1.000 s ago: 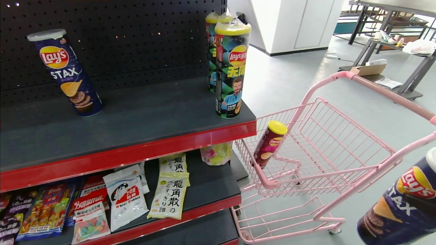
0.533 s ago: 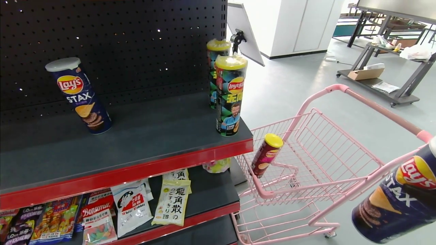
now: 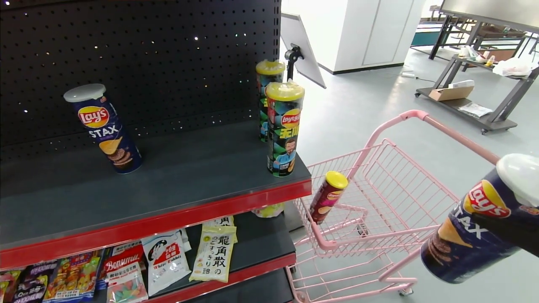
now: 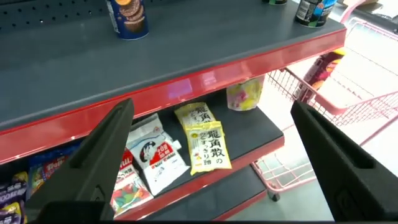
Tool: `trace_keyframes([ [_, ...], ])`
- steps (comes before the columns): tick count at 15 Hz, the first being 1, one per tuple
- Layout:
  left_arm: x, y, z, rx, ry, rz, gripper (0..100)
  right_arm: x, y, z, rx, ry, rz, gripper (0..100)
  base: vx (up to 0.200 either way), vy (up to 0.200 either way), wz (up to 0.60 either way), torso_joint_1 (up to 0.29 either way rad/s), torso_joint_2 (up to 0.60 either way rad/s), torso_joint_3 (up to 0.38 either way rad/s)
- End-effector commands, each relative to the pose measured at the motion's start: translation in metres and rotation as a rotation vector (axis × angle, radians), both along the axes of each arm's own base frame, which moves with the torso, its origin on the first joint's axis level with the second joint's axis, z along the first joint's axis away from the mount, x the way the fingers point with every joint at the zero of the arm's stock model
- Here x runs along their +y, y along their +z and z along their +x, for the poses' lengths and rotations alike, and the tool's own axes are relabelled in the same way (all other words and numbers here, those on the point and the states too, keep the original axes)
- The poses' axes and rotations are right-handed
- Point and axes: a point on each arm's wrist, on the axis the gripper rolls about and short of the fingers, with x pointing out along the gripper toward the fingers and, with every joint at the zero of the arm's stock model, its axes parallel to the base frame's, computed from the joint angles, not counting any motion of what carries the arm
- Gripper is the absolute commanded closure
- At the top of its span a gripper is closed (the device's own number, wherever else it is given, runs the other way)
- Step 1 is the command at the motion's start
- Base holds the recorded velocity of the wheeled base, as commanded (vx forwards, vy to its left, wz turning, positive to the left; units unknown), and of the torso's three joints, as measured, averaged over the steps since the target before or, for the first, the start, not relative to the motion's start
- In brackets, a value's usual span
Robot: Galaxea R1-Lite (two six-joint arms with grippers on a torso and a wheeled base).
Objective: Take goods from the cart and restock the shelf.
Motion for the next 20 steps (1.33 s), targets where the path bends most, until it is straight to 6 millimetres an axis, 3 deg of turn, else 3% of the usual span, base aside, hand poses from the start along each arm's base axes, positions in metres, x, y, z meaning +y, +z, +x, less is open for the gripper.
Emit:
trace_keyframes([
  [1,0.000,0.001,0.001,0.006,0.002,0.003,0,0.000,-0.008,0.000,0.024,-0.001,-0.010,100,0.000,0.000,0.60,0.002,0.00,-0.007],
  [10,0.000,-0.005,0.004,0.038,0.004,0.005,0,-0.003,-0.021,-0.008,0.047,0.003,-0.020,100,0.000,0.000,0.60,0.005,0.00,-0.003],
  [20,0.000,-0.009,0.004,0.045,0.003,0.026,0,-0.015,-0.036,-0.021,0.039,-0.090,-0.018,100,0.000,0.000,0.00,0.000,0.00,0.000],
])
